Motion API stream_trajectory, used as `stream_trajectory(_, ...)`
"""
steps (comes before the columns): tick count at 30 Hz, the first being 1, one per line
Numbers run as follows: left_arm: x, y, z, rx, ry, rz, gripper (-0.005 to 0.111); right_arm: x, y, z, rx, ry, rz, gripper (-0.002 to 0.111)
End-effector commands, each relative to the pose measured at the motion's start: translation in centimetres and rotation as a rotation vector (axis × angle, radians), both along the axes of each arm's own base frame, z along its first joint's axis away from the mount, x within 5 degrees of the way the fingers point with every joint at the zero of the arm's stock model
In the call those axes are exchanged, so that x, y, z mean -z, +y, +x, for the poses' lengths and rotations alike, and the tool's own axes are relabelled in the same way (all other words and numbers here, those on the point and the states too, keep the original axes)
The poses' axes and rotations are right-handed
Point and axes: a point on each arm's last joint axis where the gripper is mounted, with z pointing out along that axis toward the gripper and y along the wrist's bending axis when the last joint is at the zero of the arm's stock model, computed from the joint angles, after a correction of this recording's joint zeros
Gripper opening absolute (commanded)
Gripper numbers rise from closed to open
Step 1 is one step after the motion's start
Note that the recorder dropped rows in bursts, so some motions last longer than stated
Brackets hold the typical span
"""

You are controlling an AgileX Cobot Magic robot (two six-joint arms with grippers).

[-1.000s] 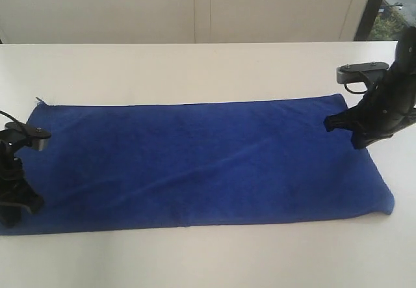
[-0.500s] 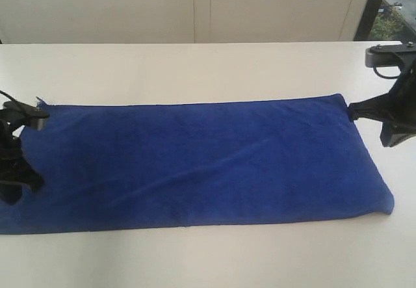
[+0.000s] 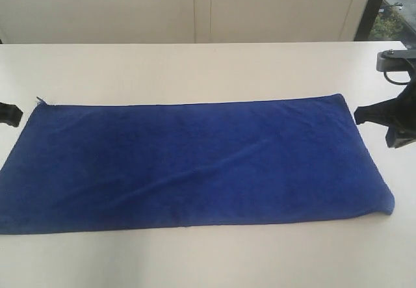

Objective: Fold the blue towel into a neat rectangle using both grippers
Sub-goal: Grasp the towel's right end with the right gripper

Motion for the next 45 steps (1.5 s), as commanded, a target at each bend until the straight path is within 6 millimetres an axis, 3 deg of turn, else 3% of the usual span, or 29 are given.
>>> stream_trajectory(1,-1.3,0.3,-3.1,-0.083,-0.028,-0.107,0.000,0.7,-0.2,0.8,-0.007,0.002,0.006,0.018)
stream_trajectory(9,-2.4,0.5,-9.4,-0.063,-0.069,-0.120,0.000,3.1,0.4,3.0,-0.004,0.033,0.095,0.043)
stream_trajectory(15,-3.4,0.6,-12.4,-0.047,-0.110,-0.113,0.000,5.1,0.4,4.6,-0.015,0.034,0.097,0.047)
stream_trajectory(31,-3.8,0.7,-13.2,-0.044,-0.133,-0.115,0.000,7.9,0.2,5.8,-0.071,0.000,0.063,0.046)
stream_trajectory(34,-3.8,0.7,-13.2,-0.044,-0.133,-0.115,0.000,8.2,0.2,5.7,-0.067,0.020,0.067,0.040)
stream_trajectory(40,-3.8,0.7,-13.2,-0.044,-0.133,-0.115,0.000,8.4,0.2,5.2,-0.087,0.083,0.059,0.002)
stream_trajectory(45,-3.8,0.7,-13.2,-0.044,-0.133,-0.115,0.000,8.1,-0.6,5.3,-0.043,0.095,0.054,0.000)
